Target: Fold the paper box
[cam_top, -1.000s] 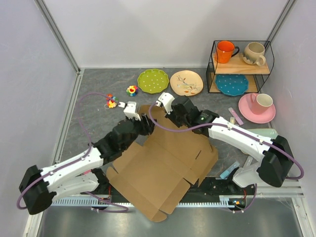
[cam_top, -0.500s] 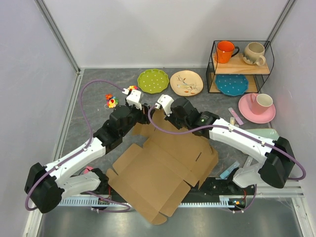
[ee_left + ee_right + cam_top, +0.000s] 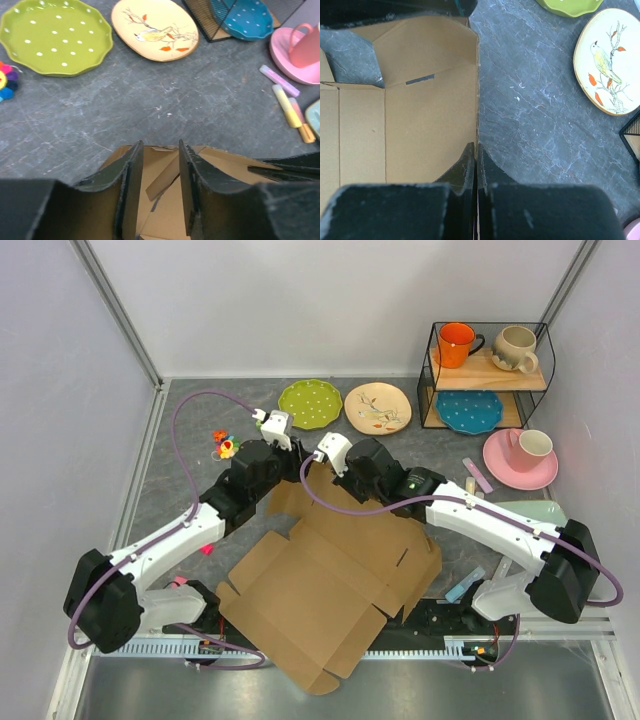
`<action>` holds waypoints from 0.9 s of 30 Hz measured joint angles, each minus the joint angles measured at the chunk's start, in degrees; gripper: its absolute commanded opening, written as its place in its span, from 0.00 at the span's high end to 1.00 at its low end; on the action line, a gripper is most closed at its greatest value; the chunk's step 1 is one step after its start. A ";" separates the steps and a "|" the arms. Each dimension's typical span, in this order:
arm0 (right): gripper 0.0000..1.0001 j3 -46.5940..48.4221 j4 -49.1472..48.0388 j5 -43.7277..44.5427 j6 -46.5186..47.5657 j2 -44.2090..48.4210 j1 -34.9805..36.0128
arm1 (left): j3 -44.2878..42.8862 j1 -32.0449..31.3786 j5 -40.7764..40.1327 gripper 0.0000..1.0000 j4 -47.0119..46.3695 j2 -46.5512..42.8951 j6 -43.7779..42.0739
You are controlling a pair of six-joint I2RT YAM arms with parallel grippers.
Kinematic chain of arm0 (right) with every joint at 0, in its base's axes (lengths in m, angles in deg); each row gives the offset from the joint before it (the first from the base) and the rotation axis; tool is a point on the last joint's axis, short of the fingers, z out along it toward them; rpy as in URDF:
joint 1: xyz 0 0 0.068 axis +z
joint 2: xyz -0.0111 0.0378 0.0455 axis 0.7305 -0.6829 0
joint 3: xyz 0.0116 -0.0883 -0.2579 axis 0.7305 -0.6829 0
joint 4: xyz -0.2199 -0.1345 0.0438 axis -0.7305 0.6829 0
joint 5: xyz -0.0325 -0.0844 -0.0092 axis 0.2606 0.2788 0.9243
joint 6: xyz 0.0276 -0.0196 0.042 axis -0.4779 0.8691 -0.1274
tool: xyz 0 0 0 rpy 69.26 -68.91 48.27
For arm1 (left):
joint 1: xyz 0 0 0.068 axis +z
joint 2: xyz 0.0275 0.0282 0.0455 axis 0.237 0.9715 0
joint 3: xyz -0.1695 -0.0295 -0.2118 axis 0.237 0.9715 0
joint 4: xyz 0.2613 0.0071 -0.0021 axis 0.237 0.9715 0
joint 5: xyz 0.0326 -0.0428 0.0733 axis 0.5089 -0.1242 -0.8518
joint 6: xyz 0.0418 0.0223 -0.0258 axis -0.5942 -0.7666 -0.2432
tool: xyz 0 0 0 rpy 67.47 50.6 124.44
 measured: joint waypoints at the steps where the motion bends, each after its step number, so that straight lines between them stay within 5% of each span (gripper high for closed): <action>1: 1.00 0.00 0.00 0.00 0.00 0.04 0.00 | -0.15 0.00 0.74 0.66 0.15 0.07 0.94; 8: 1.00 0.00 0.02 0.04 0.00 0.04 0.00 | -0.13 0.00 5.03 0.86 1.31 0.85 7.37; 13: 1.00 0.00 0.00 0.22 0.00 0.04 0.07 | 2.01 0.00 7.30 0.89 1.62 0.52 11.61; 19: 1.00 0.00 0.15 0.52 -0.02 0.04 0.48 | 3.45 0.07 10.54 0.65 2.51 -0.13 14.78; 23: 1.00 0.00 0.17 0.90 -0.02 0.04 0.76 | 3.82 0.11 6.99 0.38 5.57 -5.62 14.69; 27: 1.00 0.00 0.17 1.11 0.00 0.07 1.25 | 4.37 0.11 0.85 0.30 6.49 -15.82 12.44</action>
